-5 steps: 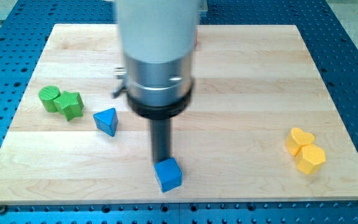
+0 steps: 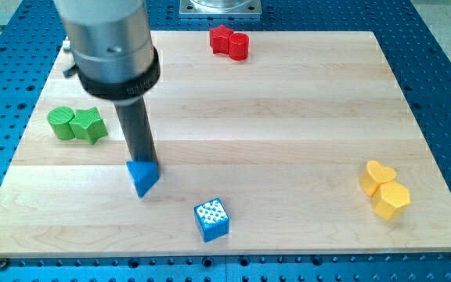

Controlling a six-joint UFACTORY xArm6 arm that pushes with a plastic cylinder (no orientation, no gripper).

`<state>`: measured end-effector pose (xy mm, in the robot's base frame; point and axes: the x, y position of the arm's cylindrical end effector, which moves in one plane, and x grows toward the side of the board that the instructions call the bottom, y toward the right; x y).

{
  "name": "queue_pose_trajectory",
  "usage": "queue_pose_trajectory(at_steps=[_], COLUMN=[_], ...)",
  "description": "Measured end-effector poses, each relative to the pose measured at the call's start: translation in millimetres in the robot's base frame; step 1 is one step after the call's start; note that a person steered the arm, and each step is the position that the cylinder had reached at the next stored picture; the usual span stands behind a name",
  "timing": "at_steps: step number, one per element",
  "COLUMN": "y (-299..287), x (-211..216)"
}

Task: Place the blue triangle to the top side of the blue cube

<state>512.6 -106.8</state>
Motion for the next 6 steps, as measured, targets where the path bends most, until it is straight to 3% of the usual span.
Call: queue_pose_trajectory(at_steps=[1, 2, 3, 4, 5, 6], y=[-35, -75, 10, 51, 20, -89], x=[-16, 14, 23, 17, 25, 40])
